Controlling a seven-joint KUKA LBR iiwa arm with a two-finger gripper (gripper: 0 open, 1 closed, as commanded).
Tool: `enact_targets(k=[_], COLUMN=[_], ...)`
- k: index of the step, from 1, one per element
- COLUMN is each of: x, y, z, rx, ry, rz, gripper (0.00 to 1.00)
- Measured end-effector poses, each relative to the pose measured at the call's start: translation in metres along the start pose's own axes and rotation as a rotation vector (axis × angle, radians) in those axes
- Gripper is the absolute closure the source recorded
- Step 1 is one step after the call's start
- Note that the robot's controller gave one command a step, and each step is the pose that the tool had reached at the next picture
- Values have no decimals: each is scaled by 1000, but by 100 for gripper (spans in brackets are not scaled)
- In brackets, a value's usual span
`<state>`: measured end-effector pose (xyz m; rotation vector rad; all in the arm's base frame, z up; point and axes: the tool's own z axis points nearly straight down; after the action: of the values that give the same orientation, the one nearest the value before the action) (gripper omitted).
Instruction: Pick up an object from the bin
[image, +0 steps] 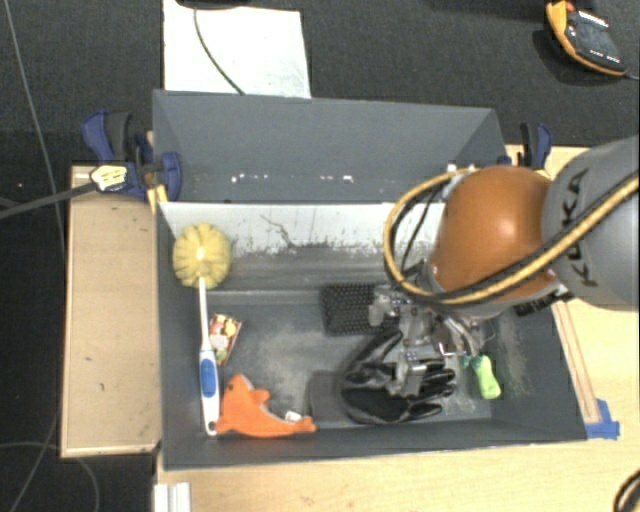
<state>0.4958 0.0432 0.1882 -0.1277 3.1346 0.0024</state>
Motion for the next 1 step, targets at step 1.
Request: enact_targets(k=[1], x=[-27], y=[-26], z=[-40], rx=[0], ry=[-6], rz=[-27], gripper=[0])
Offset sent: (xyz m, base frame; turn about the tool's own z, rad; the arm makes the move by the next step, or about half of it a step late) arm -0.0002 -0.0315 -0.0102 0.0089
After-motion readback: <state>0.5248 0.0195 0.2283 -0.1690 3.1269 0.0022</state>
